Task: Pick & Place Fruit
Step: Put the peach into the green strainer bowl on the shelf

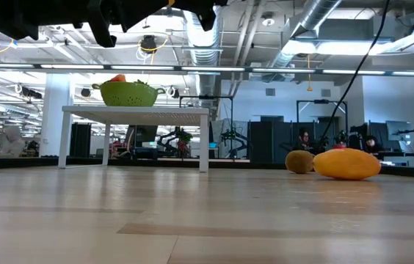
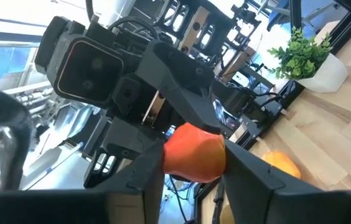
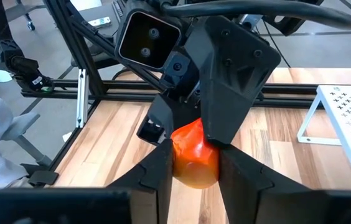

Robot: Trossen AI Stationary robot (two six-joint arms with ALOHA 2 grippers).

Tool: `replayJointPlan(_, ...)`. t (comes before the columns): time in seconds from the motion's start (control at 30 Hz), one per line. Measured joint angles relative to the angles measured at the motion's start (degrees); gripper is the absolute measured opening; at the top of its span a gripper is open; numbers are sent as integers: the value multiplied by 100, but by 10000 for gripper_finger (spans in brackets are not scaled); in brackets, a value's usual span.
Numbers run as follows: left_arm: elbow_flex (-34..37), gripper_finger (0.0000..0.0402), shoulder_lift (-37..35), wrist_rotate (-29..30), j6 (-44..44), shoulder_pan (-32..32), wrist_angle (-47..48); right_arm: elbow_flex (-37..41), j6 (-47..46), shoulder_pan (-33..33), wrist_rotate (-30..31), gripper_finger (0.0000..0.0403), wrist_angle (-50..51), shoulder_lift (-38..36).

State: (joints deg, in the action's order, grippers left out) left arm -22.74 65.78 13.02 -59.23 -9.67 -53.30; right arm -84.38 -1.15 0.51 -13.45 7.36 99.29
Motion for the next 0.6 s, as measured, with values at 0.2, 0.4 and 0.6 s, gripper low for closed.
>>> replayJointPlan(0.2, 0, 146, 0, -4, 21, 0, 21, 2, -121, -7, 2, 135, 14, 0)
replayJointPlan(0.4, 0, 138, 0, 2, 165, 0, 45, 2, -172, 100, -2, 220, 316, 0)
replayJointPlan(0.6, 0, 142, 0, 178, 168, -2, 37, 1, -227, 251, -7, 284, 1036, 2)
